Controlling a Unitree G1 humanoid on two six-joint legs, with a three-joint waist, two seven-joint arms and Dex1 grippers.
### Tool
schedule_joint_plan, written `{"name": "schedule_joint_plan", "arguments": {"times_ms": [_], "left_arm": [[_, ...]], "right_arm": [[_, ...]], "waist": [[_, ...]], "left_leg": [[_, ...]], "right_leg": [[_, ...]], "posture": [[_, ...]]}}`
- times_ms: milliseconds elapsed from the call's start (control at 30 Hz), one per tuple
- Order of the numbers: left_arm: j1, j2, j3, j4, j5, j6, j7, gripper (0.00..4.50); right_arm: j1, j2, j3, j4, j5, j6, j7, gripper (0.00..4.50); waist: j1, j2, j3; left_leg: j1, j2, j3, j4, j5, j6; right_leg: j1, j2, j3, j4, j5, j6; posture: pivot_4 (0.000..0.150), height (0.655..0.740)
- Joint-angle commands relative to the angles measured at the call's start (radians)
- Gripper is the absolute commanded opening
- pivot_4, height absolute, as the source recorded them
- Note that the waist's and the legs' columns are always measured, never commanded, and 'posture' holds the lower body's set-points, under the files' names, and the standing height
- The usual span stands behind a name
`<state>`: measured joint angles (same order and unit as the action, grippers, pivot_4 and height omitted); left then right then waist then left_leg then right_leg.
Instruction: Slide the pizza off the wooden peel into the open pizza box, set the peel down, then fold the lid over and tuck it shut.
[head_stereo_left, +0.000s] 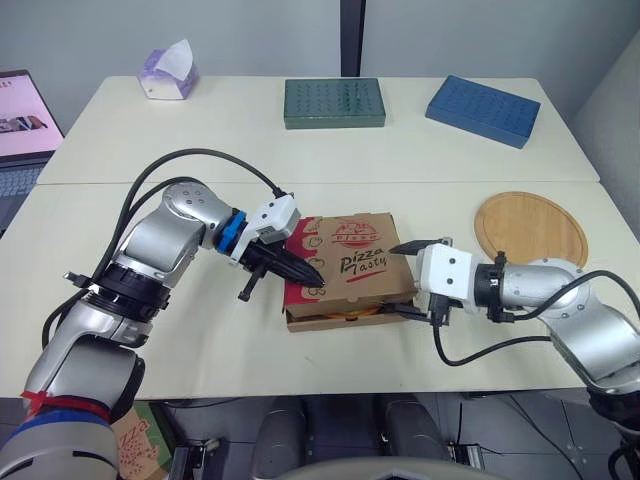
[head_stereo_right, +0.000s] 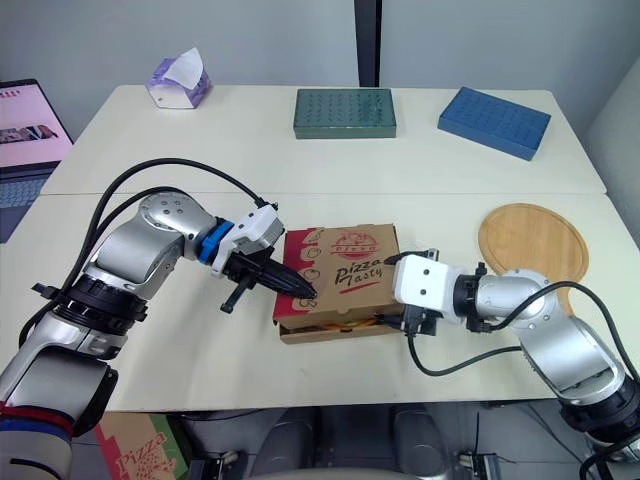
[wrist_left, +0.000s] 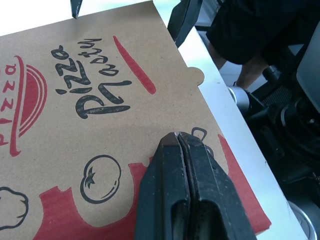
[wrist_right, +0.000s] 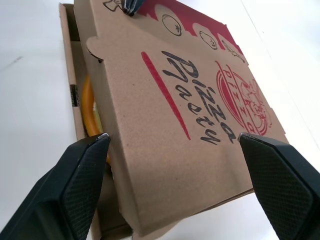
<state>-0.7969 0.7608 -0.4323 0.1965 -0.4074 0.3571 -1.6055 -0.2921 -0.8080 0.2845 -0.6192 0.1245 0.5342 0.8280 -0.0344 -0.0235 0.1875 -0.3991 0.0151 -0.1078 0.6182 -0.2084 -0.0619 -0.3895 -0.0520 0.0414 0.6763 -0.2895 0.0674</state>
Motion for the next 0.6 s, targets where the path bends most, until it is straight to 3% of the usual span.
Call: {"name": "schedule_joint_plan", "arguments": {"times_ms": [33,367,600], "left_arm": [[-0.002,0.013,-0.014,-0.025,0.021,-0.019,-0.009,0.00],[0.014,0.004,-0.014,-0.027,0.054,-0.031,-0.009,0.00],[0.014,-0.004,-0.004,-0.015,0.066,-0.033,-0.009,0.00]], "right_arm": [[0.009,0.017,0.008,-0.014,-0.043,-0.022,-0.030,4.41],[0.110,0.014,-0.077,-0.080,-0.013,-0.035,-0.021,4.41],[0.213,-0.042,-0.315,-0.136,0.211,0.033,0.085,4.41]], "waist": [[-0.001,0.000,0.000],[0.001,0.000,0.000],[0.001,0.000,0.000]], "left_leg": [[0.000,0.000,0.000,0.001,0.000,0.000],[0.000,0.000,0.000,0.003,0.000,0.000],[0.000,0.000,0.000,0.004,0.000,0.000]], "right_leg": [[0.000,0.000,0.000,0.000,0.000,0.000],[0.000,0.000,0.000,0.002,0.000,0.000],[0.001,0.000,0.000,0.002,0.000,0.000]], "posture": [[0.150,0.7279],[0.150,0.7279],[0.150,0.7279]]}}
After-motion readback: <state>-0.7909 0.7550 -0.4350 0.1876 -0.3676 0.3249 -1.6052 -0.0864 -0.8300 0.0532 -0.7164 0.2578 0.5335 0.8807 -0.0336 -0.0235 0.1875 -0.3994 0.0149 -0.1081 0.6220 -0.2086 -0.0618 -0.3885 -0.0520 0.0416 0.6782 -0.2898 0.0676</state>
